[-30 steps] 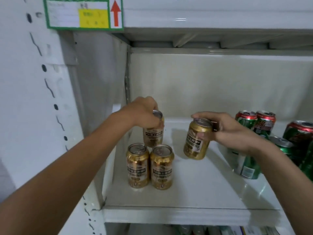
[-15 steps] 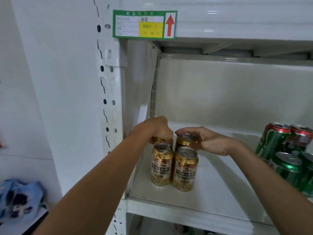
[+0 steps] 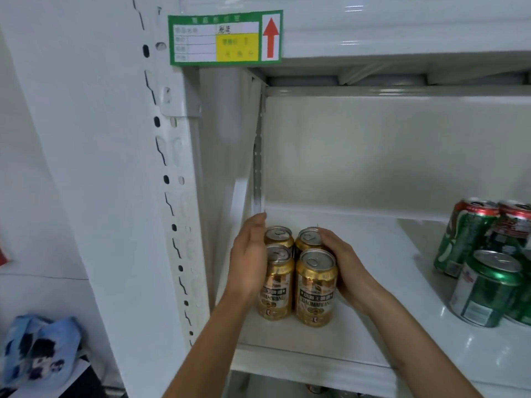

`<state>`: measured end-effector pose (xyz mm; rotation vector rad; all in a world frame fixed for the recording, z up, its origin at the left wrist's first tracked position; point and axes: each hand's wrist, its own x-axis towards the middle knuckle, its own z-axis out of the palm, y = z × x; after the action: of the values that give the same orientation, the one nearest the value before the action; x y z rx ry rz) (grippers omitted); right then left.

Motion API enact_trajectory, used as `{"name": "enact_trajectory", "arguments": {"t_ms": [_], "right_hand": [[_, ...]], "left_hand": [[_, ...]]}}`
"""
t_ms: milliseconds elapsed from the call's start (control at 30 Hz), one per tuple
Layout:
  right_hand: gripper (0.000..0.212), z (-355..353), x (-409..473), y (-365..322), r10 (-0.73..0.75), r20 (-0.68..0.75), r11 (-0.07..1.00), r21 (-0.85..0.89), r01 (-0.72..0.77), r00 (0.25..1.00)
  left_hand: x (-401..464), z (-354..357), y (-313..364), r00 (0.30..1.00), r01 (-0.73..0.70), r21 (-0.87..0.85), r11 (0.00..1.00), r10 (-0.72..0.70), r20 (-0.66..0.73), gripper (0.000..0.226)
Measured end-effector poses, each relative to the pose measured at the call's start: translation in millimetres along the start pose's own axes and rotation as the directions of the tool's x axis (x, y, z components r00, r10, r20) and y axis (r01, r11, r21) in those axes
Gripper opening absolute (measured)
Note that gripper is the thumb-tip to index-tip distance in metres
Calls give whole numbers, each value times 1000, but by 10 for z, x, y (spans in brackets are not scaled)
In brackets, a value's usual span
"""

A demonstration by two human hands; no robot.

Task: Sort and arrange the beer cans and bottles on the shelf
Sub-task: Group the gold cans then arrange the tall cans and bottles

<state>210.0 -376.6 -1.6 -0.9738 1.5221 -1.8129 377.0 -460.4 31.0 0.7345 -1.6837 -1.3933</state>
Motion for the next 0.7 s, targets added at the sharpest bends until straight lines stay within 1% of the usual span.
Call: {"name": "enact_trajectory", "arguments": {"t_ms": [67, 133, 200, 233, 300, 467, 700], "right_hand": [[33, 35, -44, 2, -12, -21, 1000, 25, 13, 1000], [48, 68, -121, 38, 1, -56, 995, 99, 5, 998], [52, 118, -229, 119, 35, -103, 980, 199, -14, 994], [55, 152, -281, 164, 61, -114, 970, 240, -32, 992], [58, 233, -363, 215, 100, -158, 958, 282, -52, 982], [59, 338, -317, 262, 59, -298, 961, 274, 26, 953], [59, 347, -223, 276, 97, -355, 965, 263, 0, 930]], "left_hand": [[-56, 16, -225, 1000, 9, -162, 987, -12, -17, 43], [-69, 44, -336, 999, 39, -255, 966, -37, 13, 52], [-60, 71, -400, 996, 84, -304, 949, -73, 45, 64], [-60, 80, -408, 995, 92, -307, 947, -80, 52, 67], [-57, 82, -413, 996, 86, -299, 950, -73, 51, 64], [-36, 66, -441, 999, 44, -272, 961, -49, -11, 47], [-59, 107, -435, 995, -33, -260, 965, 6, -102, 45]]}}
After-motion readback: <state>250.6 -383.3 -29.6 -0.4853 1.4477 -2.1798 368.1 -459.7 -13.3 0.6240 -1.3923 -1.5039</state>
